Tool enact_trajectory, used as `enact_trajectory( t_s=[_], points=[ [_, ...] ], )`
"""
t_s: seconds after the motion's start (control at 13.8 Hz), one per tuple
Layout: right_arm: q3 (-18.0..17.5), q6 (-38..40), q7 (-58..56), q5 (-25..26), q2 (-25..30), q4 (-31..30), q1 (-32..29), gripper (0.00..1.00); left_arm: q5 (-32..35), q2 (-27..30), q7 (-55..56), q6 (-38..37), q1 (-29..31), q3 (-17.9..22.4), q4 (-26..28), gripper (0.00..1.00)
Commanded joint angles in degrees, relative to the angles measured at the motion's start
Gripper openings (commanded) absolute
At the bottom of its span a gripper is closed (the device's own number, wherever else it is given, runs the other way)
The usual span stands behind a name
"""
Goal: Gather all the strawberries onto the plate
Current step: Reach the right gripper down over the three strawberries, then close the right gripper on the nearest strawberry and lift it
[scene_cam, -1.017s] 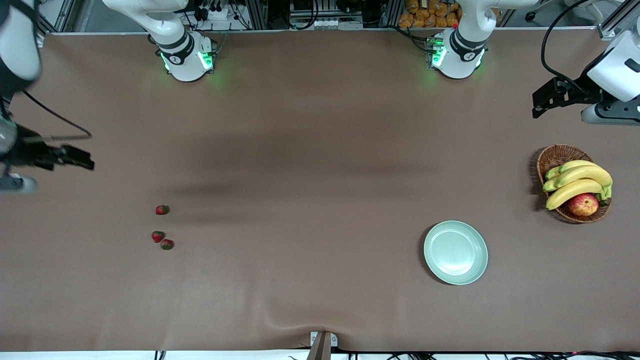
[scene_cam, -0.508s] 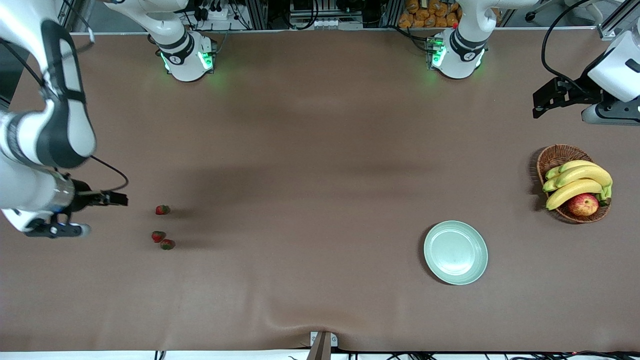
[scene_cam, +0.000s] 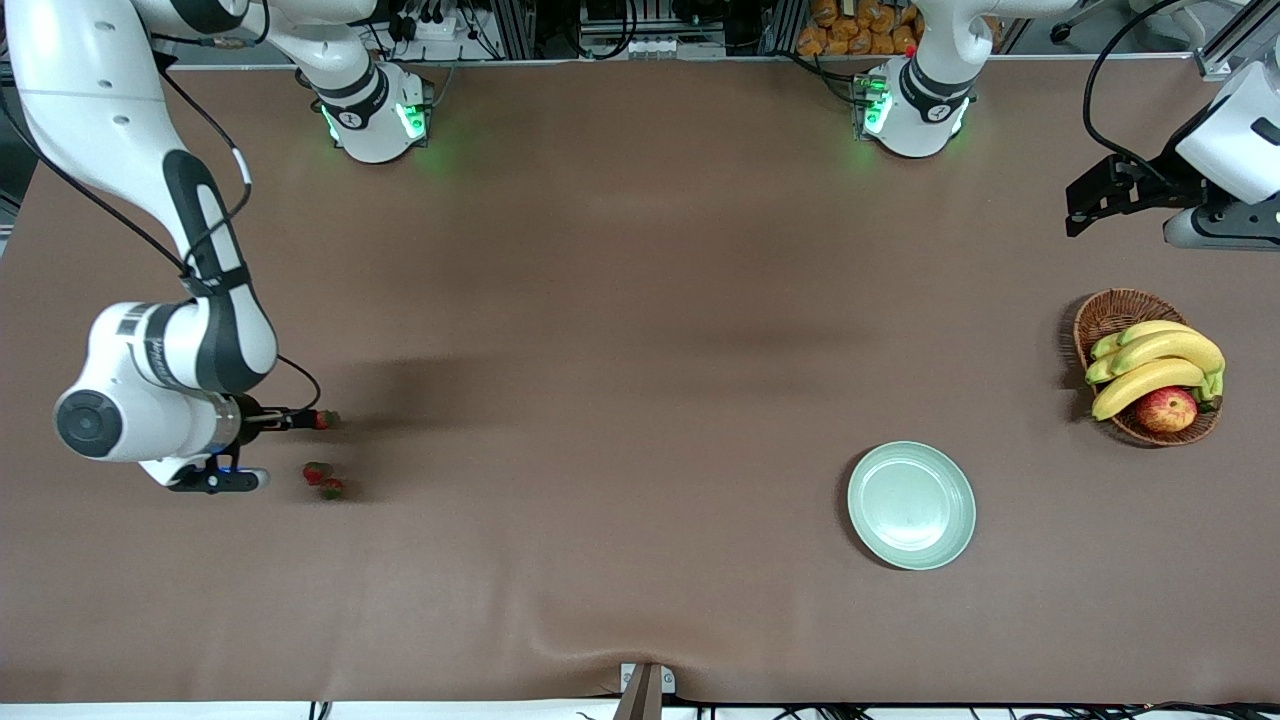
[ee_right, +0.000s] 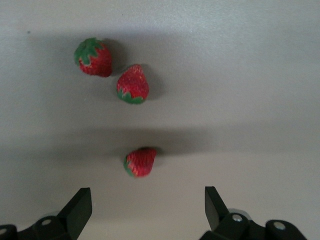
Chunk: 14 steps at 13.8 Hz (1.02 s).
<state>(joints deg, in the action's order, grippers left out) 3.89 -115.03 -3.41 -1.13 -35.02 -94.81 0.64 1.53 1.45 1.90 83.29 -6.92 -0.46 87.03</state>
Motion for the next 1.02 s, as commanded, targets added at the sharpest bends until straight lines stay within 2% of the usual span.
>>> enact_trajectory(
  t_s=[0.0, 0.94],
  points=[
    [-0.2, -2.2, -0.5, 0.3, -1.3, -0.3, 0.9, 1.0, -0.6, 0.7, -1.0, 0.3, 0.4, -0.1, 0.3, 1.0],
    [-0.1, -4.2, -0.6, 0.3, -3.6, -2.7, 1.3, 1.0, -0.6, 0.7, -1.0, 0.3, 0.4, -0.1, 0.3, 1.0]
  ],
)
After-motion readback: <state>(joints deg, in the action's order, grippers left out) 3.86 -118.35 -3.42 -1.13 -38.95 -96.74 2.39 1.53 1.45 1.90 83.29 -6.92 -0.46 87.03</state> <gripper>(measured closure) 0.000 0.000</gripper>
